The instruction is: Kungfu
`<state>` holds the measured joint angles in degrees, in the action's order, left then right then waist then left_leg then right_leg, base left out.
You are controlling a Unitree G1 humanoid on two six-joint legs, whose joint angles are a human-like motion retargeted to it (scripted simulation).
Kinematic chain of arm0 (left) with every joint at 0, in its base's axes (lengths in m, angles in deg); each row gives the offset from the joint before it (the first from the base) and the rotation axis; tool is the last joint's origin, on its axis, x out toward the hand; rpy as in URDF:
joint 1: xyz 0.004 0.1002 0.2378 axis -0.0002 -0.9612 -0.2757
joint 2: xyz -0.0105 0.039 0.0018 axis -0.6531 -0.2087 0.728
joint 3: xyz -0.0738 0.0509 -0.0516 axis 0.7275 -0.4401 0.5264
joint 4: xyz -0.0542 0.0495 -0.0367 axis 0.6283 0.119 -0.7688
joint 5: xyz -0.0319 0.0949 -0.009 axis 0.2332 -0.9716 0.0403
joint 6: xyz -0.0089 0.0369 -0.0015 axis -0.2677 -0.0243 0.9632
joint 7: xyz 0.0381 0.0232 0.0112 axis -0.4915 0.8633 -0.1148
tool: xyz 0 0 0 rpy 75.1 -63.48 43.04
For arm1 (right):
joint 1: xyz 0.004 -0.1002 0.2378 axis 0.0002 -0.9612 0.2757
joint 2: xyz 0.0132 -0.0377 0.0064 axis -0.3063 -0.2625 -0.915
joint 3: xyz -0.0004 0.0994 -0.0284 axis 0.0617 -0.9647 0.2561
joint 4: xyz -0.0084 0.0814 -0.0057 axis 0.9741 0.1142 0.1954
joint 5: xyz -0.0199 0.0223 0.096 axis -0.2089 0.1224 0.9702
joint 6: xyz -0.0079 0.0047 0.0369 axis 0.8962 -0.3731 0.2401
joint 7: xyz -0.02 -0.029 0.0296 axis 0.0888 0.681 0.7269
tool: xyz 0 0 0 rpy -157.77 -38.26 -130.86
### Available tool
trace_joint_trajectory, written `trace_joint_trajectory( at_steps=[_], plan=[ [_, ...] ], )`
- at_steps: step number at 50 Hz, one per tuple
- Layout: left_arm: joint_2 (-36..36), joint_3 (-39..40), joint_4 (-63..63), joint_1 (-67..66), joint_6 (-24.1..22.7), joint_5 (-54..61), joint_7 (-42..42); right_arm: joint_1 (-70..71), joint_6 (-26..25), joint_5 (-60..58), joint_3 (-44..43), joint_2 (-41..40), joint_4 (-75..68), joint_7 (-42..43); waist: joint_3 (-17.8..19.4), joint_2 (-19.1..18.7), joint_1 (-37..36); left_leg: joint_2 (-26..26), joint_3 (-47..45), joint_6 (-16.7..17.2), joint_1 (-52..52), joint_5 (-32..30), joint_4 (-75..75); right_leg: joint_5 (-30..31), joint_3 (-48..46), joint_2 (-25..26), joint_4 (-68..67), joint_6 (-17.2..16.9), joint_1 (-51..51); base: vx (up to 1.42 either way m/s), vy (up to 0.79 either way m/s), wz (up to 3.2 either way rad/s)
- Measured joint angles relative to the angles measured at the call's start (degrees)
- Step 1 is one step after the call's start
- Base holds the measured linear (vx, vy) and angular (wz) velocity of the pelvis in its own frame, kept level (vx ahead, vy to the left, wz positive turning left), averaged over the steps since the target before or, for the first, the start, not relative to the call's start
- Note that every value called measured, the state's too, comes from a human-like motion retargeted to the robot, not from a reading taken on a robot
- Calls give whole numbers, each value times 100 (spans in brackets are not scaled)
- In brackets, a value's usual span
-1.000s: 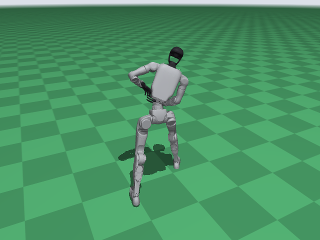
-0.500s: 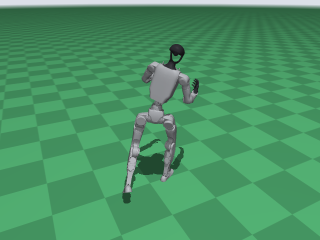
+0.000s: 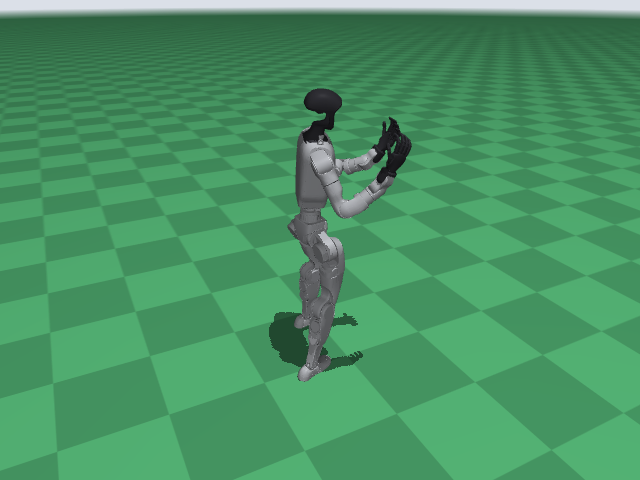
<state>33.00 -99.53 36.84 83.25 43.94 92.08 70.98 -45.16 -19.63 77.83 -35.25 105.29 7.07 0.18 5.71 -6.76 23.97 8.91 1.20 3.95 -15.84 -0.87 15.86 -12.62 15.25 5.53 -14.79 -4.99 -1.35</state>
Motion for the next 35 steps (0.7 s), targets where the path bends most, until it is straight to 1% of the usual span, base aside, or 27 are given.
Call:
trace_joint_trajectory(
  at_steps=[2,4,5,8,10,12,15,18,19,20,21,22,23,24,25,26,27,28,30,31,32,33,35],
  plan=[
    [211,-118,10,-8,140,289,480,-89,-8,65,-73,-79,179,-36,89,-41,95,5,173,38,-175,-400,-138,-24,290,46,14,-83,-83,24,14,-155],
    [388,-216,25,-43,270,496,877,-160,34,113,-91,-176,324,-14,189,-77,144,-17,203,-17,-300,-776,-268,-3,563,64,30,-81,-168,26,19,-165],
    [471,-267,35,-73,322,557,1030,-193,66,134,-78,-231,384,9,240,-94,146,-19,172,-49,-339,-965,-337,21,702,68,39,-49,-212,27,23,-183],
    [625,-381,56,-161,415,646,1399,-300,134,225,14,-422,559,66,411,-142,104,5,4,6,-422,-1363,-515,116,1094,116,20,210,-315,28,27,-191],
    [697,-439,64,-224,441,627,1589,-369,141,312,66,-545,662,66,524,-191,77,105,-192,216,-462,-1631,-643,141,1359,172,-37,340,-365,29,30,-183],
    [747,-491,72,-252,430,560,1720,-413,158,401,98,-622,753,52,611,-219,77,201,-318,173,-515,-1871,-748,135,1634,186,-108,372,-379,35,43,-162],
    [779,-512,64,-253,417,387,1866,-446,186,471,142,-749,848,52,689,-228,118,443,-532,-82,-587,-1985,-845,95,1741,96,-192,476,-309,34,45,-158],
    [805,-485,46,-234,461,262,1958,-429,186,495,243,-912,850,56,636,-154,133,791,-931,-679,-607,-1714,-794,-41,1756,-114,-338,566,-93,33,44,-162],
    [818,-478,38,-228,479,235,1979,-436,186,501,285,-971,853,58,609,-128,152,889,-982,-810,-610,-1692,-728,-110,1809,-164,-410,550,-15,38,47,-145],
    [833,-470,30,-220,501,212,2001,-448,188,508,326,-1030,860,57,583,-105,174,982,-1011,-905,-608,-1701,-652,-186,1874,-207,-488,520,63,35,47,-131],
    [866,-490,20,-203,527,186,2042,-457,191,524,361,-1075,875,56,584,-100,202,1059,-975,-927,-604,-1725,-540,-272,1902,-261,-561,479,133,36,59,-120],
    [901,-519,6,-181,552,162,2080,-463,192,549,393,-1114,896,58,597,-106,231,1139,-941,-850,-588,-1664,-442,-368,1913,-306,-640,445,205,41,84,-107],
    [937,-567,-15,-150,578,144,2112,-462,190,590,423,-1142,926,68,636,-135,261,1226,-914,-576,-547,-1434,-372,-485,1890,-334,-730,427,282,42,93,-102],
    [973,-611,-45,-111,614,160,2139,-462,194,646,446,-1157,964,74,663,-165,278,1288,-879,-223,-522,-902,-274,-611,1869,-367,-826,417,361,43,96,-98],
    [1008,-655,-79,-68,656,192,2164,-462,202,710,466,-1166,1007,79,684,-194,290,1339,-839,170,-505,-219,-162,-741,1851,-403,-924,411,442,39,79,-63],
    [1059,-726,-112,-76,707,209,2186,-499,218,740,472,-1176,1041,87,674,-256,379,1458,-1171,438,-465,292,-115,-801,1738,-447,-935,372,487,40,71,-16],
    [1103,-788,-161,-79,772,235,2240,-553,248,764,467,-1191,1090,89,688,-338,491,1530,-1191,609,-646,748,188,-827,1584,-452,-956,312,528,50,74,56],
    [1135,-830,-240,-71,866,276,2360,-640,310,777,437,-1217,1167,80,752,-459,648,1505,-587,585,-1269,1093,1004,-783,1348,-381,-996,211,565,49,79,56],
    [1116,-816,-306,-52,1024,301,2462,-858,492,680,500,-1290,1367,119,857,-414,566,992,-4,523,-1756,1309,1591,-586,1195,-498,-1037,-164,588,26,72,23],
    [1042,-766,-322,-37,1074,321,2473,-898,667,545,577,-1332,1412,223,933,-446,600,1215,-408,425,-1888,1414,1717,-475,785,-585,-977,-329,582,10,75,44],
    [955,-706,-327,-32,1096,327,2473,-922,842,400,663,-1352,1442,353,981,-456,572,1317,-621,378,-2006,1525,1864,-361,434,-688,-919,-485,585,16,95,62],
    [839,-623,-308,-45,1060,306,2455,-914,1019,232,769,-1329,1443,533,976,-424,424,1176,-453,432,-2094,1649,2050,-240,199,-821,-868,-623,606,20,90,22],
    [628,-513,-234,-200,894,64,2359,-943,1127,-71,885,-1168,1414,786,791,-335,-101,799,-256,458,-2204,1721,2236,-64,-78,-1069,-776,-779,621,19,54,-4]
  ],
)
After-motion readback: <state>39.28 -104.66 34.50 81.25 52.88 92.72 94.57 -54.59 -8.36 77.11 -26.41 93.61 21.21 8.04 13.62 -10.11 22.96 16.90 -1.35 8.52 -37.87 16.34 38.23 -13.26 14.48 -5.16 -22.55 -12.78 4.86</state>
